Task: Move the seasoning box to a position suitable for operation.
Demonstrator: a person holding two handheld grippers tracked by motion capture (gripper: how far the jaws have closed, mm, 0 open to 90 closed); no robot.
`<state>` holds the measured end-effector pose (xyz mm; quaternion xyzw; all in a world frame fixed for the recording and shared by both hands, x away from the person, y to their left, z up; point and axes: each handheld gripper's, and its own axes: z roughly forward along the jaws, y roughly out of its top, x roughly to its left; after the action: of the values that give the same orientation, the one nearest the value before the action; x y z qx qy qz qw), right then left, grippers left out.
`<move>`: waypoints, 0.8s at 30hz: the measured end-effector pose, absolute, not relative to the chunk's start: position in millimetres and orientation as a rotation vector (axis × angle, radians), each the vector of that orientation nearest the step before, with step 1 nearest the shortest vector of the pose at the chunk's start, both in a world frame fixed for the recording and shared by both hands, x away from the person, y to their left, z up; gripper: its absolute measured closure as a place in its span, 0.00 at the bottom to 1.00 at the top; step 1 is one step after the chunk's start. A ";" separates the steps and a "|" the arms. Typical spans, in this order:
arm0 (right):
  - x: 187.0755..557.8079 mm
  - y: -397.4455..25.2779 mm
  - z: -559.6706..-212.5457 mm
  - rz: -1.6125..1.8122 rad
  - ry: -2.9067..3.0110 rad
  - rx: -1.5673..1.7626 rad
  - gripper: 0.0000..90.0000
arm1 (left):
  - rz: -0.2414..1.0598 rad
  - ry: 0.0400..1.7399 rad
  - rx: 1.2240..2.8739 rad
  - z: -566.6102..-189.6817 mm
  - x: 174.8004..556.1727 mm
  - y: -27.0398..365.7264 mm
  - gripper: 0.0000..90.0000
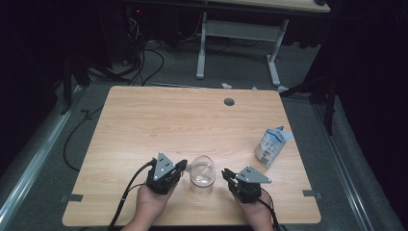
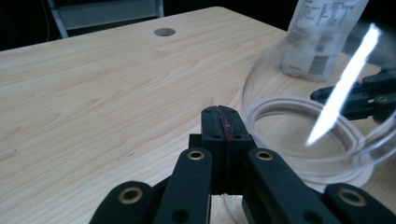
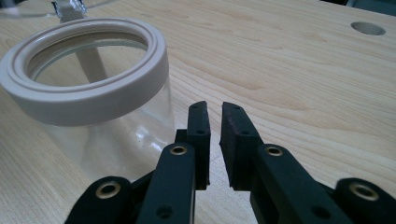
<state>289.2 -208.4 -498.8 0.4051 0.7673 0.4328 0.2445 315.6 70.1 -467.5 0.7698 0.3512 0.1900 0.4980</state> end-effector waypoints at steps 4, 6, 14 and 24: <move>289.2 -208.8 -498.1 1.182 2.090 1.102 0.91 | 0.450 0.860 1.869 -472.8 316.9 70.1 1.00; 288.8 -208.8 -497.6 1.185 2.088 1.104 0.91 | 0.443 0.861 1.864 -473.1 317.1 70.3 1.00; 283.2 -208.0 -487.0 1.220 2.046 1.073 0.91 | 0.442 0.860 1.864 -473.2 317.4 70.2 1.00; 276.9 -201.7 -478.8 1.245 2.037 1.024 0.91 | 0.443 0.855 1.857 -474.3 316.8 71.1 1.00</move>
<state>276.9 -201.7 -478.8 0.3798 0.7554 0.4615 0.2687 316.8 71.1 -474.3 0.7682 0.3538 0.1831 0.5012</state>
